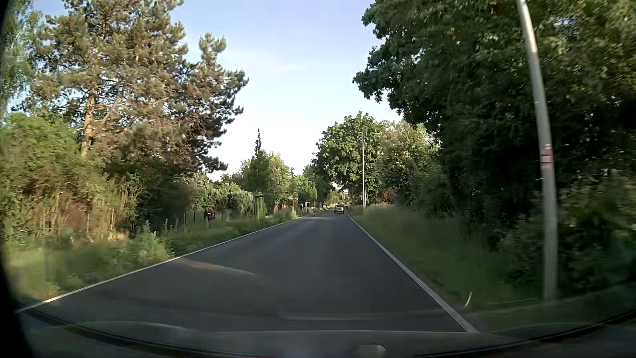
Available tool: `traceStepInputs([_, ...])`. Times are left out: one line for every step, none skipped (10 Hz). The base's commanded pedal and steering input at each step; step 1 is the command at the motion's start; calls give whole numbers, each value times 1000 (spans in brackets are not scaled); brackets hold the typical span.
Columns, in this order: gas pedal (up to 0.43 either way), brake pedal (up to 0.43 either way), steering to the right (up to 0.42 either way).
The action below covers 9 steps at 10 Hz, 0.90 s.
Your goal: Follow the waypoints while adhering to traffic rules and regulations
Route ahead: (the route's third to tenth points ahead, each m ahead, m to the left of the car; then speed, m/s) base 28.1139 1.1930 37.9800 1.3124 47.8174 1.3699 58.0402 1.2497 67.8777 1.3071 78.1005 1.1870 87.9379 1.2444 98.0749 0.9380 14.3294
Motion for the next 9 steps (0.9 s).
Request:
traceStepInputs([0, 30, 0])
traceStepInputs([0, 30, 0])
traceStepInputs([0, 30, 0])
traceStepInputs([0, 30, 0])
traceStepInputs([0, 30, 0])
traceStepInputs([0, 30, 0])
traceStepInputs([0, 30, 0])
traceStepInputs([0, 30, 0])
traceStepInputs([0, 30, 0])
